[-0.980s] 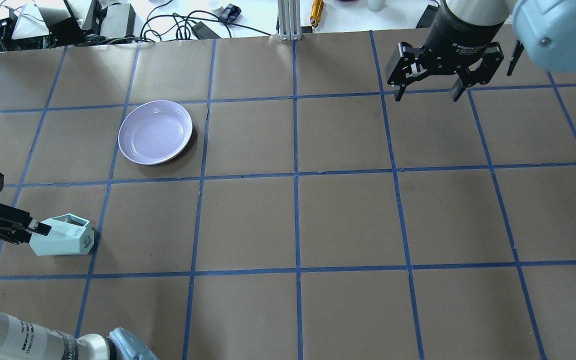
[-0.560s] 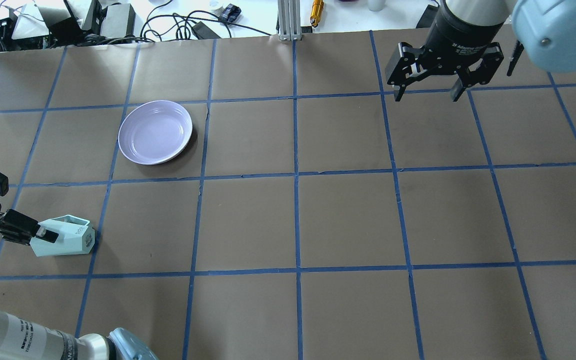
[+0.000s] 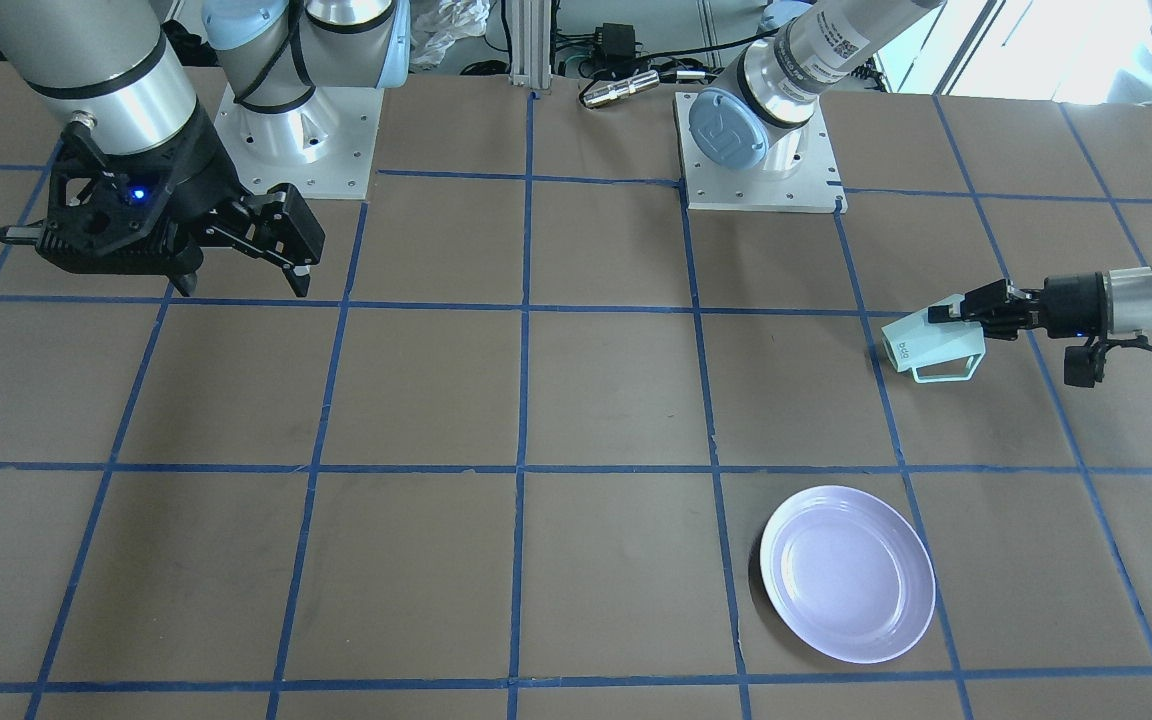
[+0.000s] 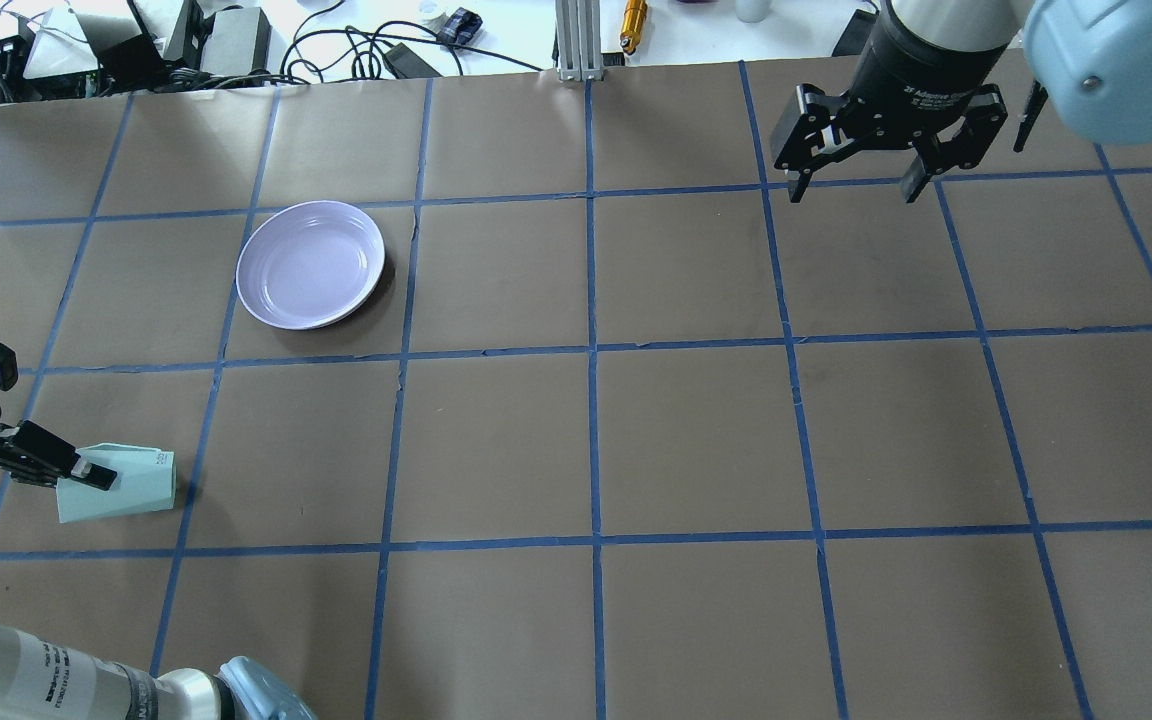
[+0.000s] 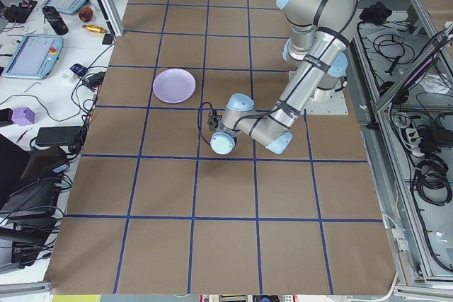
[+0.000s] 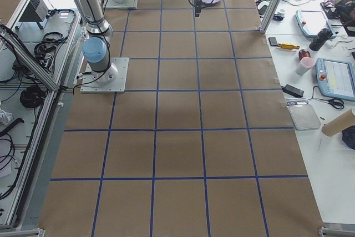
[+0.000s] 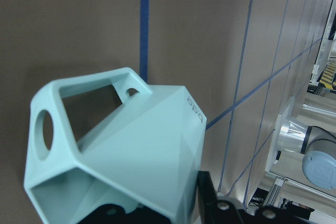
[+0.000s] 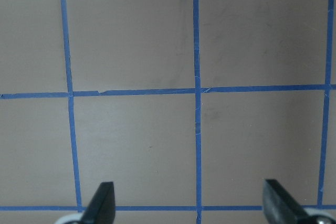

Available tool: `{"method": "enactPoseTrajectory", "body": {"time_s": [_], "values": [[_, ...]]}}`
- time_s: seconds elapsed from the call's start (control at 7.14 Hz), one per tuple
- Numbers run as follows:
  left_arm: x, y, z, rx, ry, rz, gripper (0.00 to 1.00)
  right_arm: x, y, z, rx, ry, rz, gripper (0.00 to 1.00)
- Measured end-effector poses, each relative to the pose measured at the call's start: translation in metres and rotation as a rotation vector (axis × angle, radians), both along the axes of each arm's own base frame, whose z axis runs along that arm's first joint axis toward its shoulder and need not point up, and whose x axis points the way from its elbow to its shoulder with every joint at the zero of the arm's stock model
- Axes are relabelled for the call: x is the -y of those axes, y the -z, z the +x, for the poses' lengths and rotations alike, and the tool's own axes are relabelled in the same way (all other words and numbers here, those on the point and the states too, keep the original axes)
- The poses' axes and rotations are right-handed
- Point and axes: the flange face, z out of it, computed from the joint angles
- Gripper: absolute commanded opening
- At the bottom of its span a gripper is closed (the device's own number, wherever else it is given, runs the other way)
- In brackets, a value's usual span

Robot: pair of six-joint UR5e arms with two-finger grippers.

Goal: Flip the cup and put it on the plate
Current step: 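Lift the mug with the left gripper, rotating it upright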

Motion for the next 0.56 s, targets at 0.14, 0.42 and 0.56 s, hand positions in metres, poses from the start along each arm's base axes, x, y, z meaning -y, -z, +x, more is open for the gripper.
{"method": "enactPoseTrajectory", "body": {"time_s": [0.14, 0.42, 0.56], "values": [[0.004, -0.013, 0.002, 0.001, -0.003, 0.001, 0.0, 0.0, 0.0, 0.0, 0.0, 0.0, 0.0, 1.0], [0.02, -0.05, 0.006, 0.027, -0.001, 0.001, 0.0, 0.0, 0.0, 0.0, 0.0, 0.0, 0.0, 1.0], [0.031, -0.069, 0.001, 0.056, 0.006, 0.002, 0.0, 0.0, 0.0, 0.0, 0.0, 0.0, 0.0, 1.0]]}}
